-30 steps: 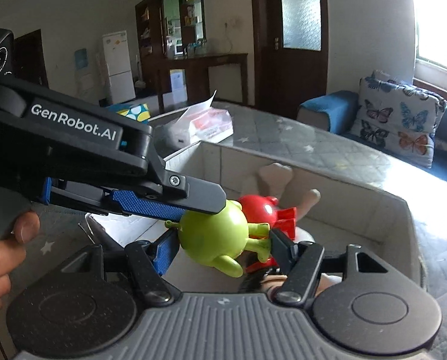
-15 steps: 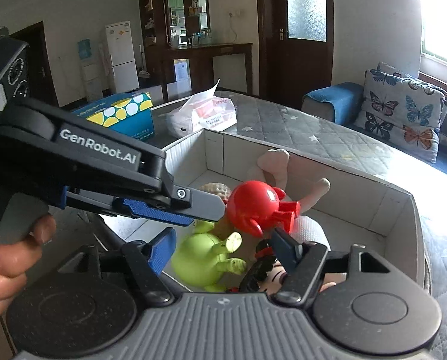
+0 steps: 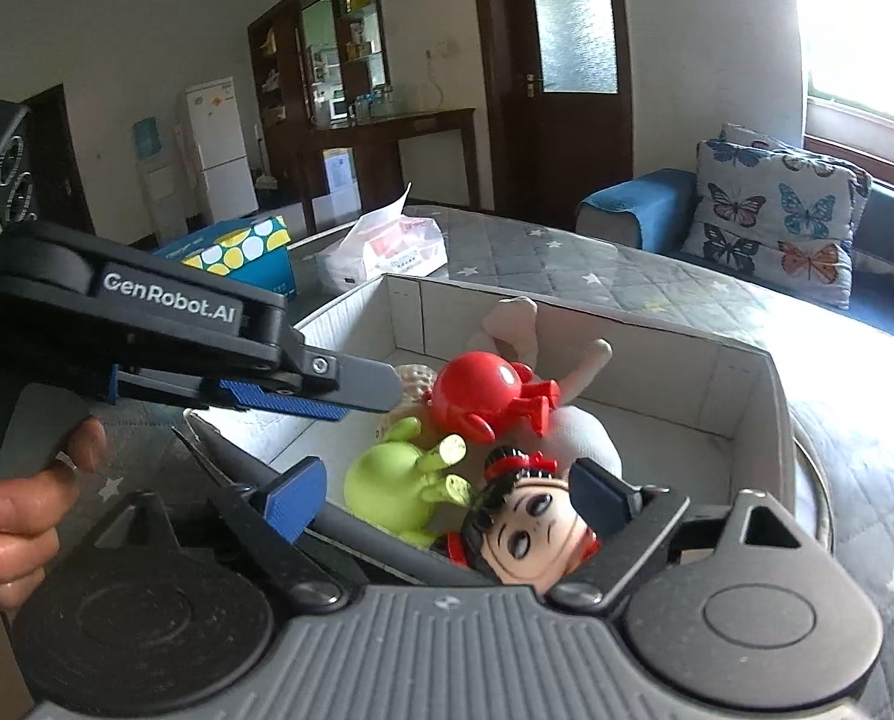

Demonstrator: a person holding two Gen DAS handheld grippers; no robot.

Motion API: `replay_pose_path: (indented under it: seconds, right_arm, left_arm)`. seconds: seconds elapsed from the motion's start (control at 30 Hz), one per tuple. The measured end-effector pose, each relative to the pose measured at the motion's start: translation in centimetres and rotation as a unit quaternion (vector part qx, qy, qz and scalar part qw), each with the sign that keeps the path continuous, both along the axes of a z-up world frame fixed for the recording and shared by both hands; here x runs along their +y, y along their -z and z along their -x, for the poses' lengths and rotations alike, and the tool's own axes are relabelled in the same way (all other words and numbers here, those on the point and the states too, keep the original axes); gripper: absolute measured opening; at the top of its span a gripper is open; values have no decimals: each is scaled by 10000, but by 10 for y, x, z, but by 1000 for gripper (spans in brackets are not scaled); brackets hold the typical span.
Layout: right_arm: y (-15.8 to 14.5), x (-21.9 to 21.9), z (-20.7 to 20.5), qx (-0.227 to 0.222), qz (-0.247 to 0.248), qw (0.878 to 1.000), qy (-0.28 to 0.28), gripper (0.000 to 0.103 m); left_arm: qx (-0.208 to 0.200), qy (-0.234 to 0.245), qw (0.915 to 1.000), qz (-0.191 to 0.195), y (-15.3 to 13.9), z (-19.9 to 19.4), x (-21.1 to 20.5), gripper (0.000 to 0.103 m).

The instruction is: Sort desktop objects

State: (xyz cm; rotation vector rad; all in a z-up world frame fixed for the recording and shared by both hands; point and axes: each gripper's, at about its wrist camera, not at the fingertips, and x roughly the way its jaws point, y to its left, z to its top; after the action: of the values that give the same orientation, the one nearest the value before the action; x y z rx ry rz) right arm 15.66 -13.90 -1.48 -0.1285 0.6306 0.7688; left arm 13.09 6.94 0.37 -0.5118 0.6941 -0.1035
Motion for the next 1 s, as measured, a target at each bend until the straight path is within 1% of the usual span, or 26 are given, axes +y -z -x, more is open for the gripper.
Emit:
replay_pose_path:
  seconds: [0.03, 0.1, 0.23, 0.3, 0.57, 0.6, 1.0]
  right_arm:
    - [-1, -2, 3, 1, -18, 10000, 32, 91]
    - [-2, -6, 7, -7, -48, 9999, 89, 95]
    - [-4, -11, 14, 4, -85, 9998, 192, 96]
    - [-4, -14, 18, 23, -118, 9996, 247, 98]
    - [-1, -25, 35, 65, -153, 9991, 384, 100]
    - [-1, -25, 38, 47, -144, 9990, 411, 102]
    - [13, -39, 59, 230, -125, 9976, 638, 103]
  left_arm:
    - [-63, 9, 9999, -97, -2, 4, -3, 36]
    - [-183, 25, 9994, -290, -7, 11, -8, 36]
    - [-307, 106, 9975, -630, -12, 25, -20, 37]
    - [-310, 131, 9965, -768, -13, 31, -25, 37]
    - [-263, 140, 9913, -1280, -11, 55, -40, 37]
    - [-242, 139, 9906, -1339, -10, 58, -42, 37]
    - [-10, 167, 9872, -1586, 5, 77, -56, 37]
